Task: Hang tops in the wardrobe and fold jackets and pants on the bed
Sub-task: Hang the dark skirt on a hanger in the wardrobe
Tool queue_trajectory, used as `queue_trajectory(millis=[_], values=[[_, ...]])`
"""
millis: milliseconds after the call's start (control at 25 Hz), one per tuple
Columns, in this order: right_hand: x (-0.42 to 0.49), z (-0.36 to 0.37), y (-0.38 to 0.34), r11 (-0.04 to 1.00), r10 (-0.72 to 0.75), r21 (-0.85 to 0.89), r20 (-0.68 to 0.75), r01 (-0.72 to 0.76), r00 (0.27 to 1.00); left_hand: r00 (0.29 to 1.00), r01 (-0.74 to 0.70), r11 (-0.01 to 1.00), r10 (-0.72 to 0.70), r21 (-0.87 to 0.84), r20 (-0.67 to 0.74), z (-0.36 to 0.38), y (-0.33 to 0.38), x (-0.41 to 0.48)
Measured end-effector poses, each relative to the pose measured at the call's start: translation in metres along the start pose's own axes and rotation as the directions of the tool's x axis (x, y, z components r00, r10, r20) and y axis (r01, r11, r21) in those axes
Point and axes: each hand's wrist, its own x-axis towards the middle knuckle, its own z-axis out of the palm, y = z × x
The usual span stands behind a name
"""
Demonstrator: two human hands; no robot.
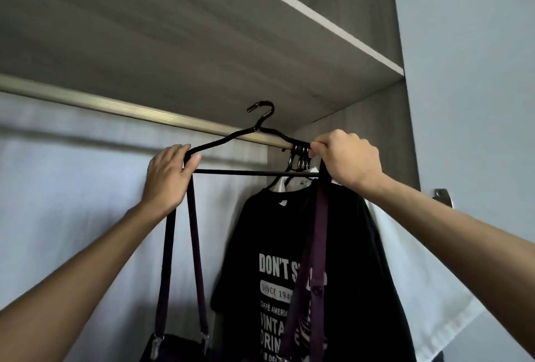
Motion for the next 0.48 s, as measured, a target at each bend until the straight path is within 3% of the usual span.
queue_trajectory(millis=[240, 480], values=[[0.008, 0.053, 0.011, 0.988, 0.11, -0.103, -0.046, -0.115, 0.993, 0.966, 0.109, 0.973, -0.056, -0.203, 0.251, 0.094, -0.011, -0.012], [0.008, 0.093, 0.017, 0.965, 0.076, -0.245, -0.076, -0.093, 0.994, 0.89, 0.233, 0.924, -0.077, -0.304, 0.449, 0.165, -0.01, -0.014]])
